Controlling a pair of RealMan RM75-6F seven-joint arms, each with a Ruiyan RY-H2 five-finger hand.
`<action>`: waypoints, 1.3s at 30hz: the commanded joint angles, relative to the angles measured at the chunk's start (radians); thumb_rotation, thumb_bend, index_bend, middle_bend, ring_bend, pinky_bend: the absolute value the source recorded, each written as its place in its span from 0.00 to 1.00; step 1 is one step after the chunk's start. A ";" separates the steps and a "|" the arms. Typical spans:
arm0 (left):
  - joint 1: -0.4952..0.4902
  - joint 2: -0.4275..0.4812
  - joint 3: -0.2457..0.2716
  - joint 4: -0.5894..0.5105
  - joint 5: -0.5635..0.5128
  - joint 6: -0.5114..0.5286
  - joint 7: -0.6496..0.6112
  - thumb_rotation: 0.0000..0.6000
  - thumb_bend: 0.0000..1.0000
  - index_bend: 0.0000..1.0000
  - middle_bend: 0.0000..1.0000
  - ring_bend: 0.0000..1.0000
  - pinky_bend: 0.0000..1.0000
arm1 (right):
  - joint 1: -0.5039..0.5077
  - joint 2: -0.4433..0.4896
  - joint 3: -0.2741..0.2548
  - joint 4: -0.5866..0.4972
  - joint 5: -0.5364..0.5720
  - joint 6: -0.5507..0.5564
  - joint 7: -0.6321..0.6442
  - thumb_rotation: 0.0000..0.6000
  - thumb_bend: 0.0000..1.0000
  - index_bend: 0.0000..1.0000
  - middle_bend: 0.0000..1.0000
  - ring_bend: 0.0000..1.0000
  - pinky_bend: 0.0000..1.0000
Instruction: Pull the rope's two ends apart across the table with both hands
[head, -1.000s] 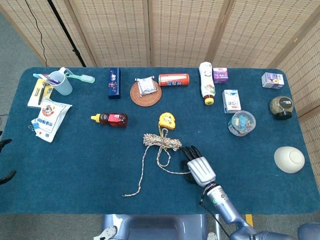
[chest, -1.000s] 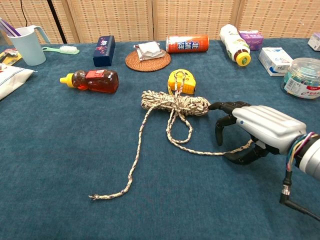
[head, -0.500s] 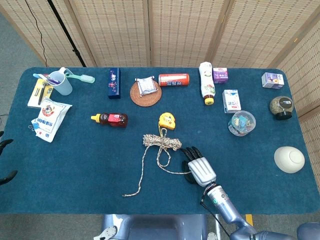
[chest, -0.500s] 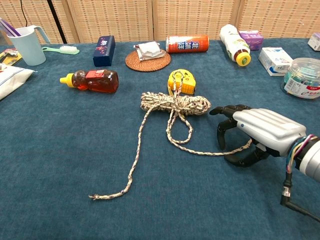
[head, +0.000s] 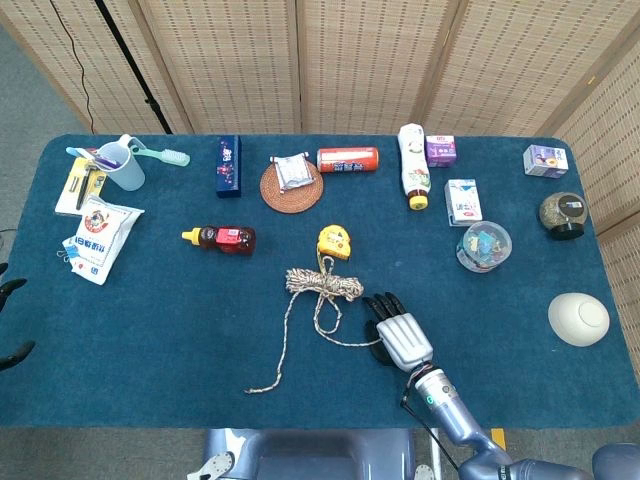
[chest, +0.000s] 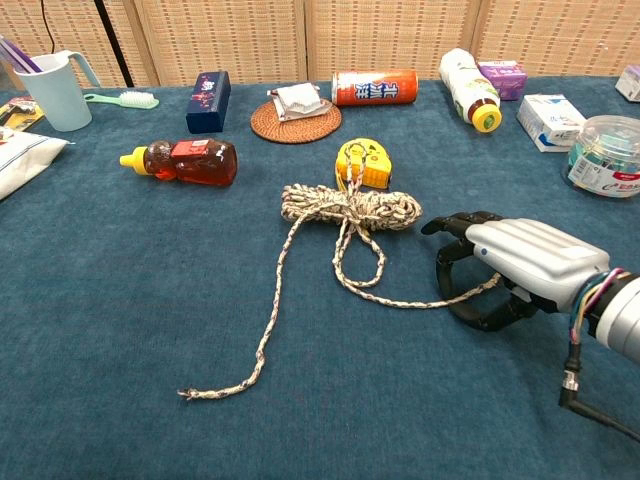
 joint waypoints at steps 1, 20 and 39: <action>0.000 -0.001 0.000 0.000 0.001 0.001 0.000 1.00 0.14 0.20 0.09 0.04 0.00 | 0.001 -0.001 0.000 0.001 0.000 -0.001 -0.001 1.00 0.36 0.52 0.11 0.00 0.00; 0.004 -0.004 0.001 0.008 0.002 0.007 -0.004 1.00 0.14 0.20 0.09 0.03 0.00 | 0.011 -0.012 0.001 0.012 0.013 -0.017 -0.012 1.00 0.36 0.54 0.12 0.00 0.00; 0.011 -0.009 0.001 0.023 0.003 0.021 -0.019 1.00 0.14 0.20 0.09 0.02 0.00 | 0.012 -0.013 0.001 0.004 0.017 -0.010 -0.020 1.00 0.36 0.59 0.17 0.00 0.00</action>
